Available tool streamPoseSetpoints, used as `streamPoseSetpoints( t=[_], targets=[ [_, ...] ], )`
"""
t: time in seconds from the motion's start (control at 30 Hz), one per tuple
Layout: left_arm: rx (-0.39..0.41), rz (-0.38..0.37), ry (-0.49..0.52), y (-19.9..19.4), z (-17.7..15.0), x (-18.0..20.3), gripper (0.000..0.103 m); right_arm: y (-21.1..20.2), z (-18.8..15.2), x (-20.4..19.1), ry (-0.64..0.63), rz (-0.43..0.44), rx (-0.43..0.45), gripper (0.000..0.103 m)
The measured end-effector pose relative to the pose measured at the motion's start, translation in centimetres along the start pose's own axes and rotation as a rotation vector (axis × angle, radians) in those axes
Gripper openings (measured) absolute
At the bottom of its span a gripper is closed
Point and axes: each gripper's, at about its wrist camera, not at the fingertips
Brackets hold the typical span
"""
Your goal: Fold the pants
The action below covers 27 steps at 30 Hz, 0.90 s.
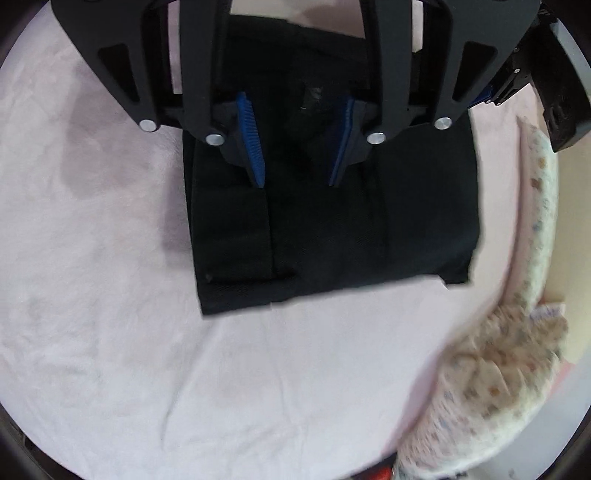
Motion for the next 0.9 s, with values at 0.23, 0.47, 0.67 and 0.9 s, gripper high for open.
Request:
streamPoseSetpoints(
  t=[0.23, 0.47, 0.67, 0.9],
  targets=[
    [0.021, 0.179, 0.072, 0.7, 3.6, -0.1, 0.101, -0.6, 2.5, -0.9, -0.033, 0.025, 0.059, 0.046],
    [0.006, 0.243, 0.112, 2.2, 5.8, 0.4, 0.101, 1.5, 3.5, -1.9, -0.06, -0.019, 0.025, 0.046],
    [-0.062, 0.225, 0.099, 4.7, 7.4, -0.6, 0.101, 4.7, 3.9, -1.3, -0.065, -0.081, -0.073, 0.046],
    [-0.152, 0.146, 0.023, 6.4, 9.1, -2.1, 0.101, 6.0, 5.3, 0.0, 0.005, -0.04, -0.109, 0.046]
  ],
)
Point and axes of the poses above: each gripper's, at about its wrist camera, not at the fingertips, and y roughly the way its jaws point, x to its right, z to its top, and after that the axes turned 3 degrees about z, right-handed
